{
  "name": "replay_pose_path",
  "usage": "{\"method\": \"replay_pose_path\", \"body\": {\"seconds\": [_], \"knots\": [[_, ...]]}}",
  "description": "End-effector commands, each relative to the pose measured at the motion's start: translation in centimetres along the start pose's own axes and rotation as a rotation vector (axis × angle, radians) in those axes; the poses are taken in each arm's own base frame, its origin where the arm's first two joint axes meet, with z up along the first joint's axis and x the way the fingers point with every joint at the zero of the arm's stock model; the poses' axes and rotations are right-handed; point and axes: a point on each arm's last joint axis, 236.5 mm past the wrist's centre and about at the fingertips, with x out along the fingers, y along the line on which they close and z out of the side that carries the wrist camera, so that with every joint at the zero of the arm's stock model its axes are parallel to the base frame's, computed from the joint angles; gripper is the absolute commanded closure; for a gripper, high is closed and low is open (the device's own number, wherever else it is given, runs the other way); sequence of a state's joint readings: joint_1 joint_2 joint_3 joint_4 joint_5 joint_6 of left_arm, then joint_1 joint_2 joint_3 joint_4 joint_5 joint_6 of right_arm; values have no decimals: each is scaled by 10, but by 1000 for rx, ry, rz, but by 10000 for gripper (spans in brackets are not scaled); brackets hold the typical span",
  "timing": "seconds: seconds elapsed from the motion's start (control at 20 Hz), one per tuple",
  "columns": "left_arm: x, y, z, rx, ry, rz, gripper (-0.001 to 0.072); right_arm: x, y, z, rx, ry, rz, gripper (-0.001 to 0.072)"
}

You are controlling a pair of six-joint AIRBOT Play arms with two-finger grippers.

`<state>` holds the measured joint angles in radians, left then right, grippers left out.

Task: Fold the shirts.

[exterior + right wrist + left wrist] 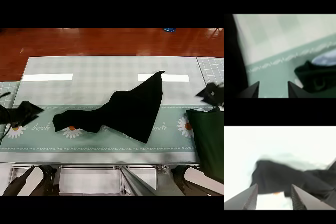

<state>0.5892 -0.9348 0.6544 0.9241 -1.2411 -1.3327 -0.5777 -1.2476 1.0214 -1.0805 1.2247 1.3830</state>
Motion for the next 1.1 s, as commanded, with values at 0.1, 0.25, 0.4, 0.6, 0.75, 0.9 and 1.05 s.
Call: {"method": "replay_pose_path", "body": {"seconds": [0.1,0.25,0.4,0.6,0.75,0.9,1.05], "knots": [[33,28,-28,-191,194,-27,198,36,17,-83,54,69,179,304],[54,33,-31,-216,244,-23,198,46,35,-112,-14,144,190,304],[77,23,-32,-204,265,-40,199,53,46,-134,-86,221,177,303],[102,1,-30,-176,268,-76,202,55,53,-148,-115,270,171,304],[104,-13,-33,-64,297,-95,688,58,50,-171,-130,352,139,304],[97,-25,-29,-8,313,-119,688,70,54,-203,-143,432,123,304],[95,-29,-25,1,309,-125,688,83,65,-227,-181,467,107,304]]}}
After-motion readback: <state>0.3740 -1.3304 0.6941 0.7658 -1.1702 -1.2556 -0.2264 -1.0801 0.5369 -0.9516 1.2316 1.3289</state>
